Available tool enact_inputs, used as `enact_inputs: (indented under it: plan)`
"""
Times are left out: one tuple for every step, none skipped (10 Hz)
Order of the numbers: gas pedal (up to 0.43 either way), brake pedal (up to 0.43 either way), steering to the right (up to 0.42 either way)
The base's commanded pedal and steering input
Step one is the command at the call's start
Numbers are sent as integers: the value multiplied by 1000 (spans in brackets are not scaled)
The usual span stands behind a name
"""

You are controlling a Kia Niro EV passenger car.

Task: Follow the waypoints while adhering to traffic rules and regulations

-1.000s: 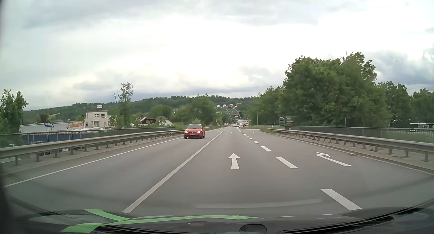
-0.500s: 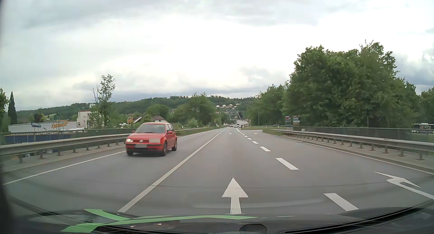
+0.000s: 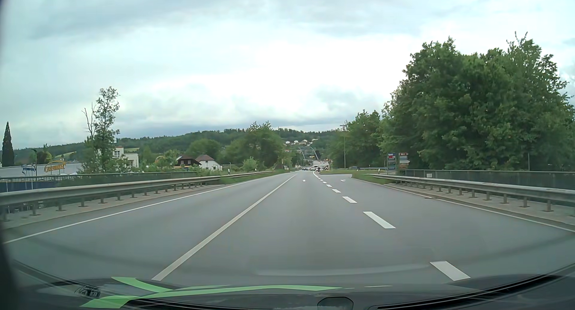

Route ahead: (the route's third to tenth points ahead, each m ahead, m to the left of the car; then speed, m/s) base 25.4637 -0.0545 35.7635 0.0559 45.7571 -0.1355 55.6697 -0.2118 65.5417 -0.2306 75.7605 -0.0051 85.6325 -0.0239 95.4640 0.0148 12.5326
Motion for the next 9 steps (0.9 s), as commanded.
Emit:
enact_inputs:
  plan:
    - [0,91,0]
    - [0,91,0]
    - [0,91,0]
    - [0,91,0]
    - [0,91,0]
    - [0,91,-1]
    - [0,91,-3]
    - [0,91,-3]
    - [0,91,-3]
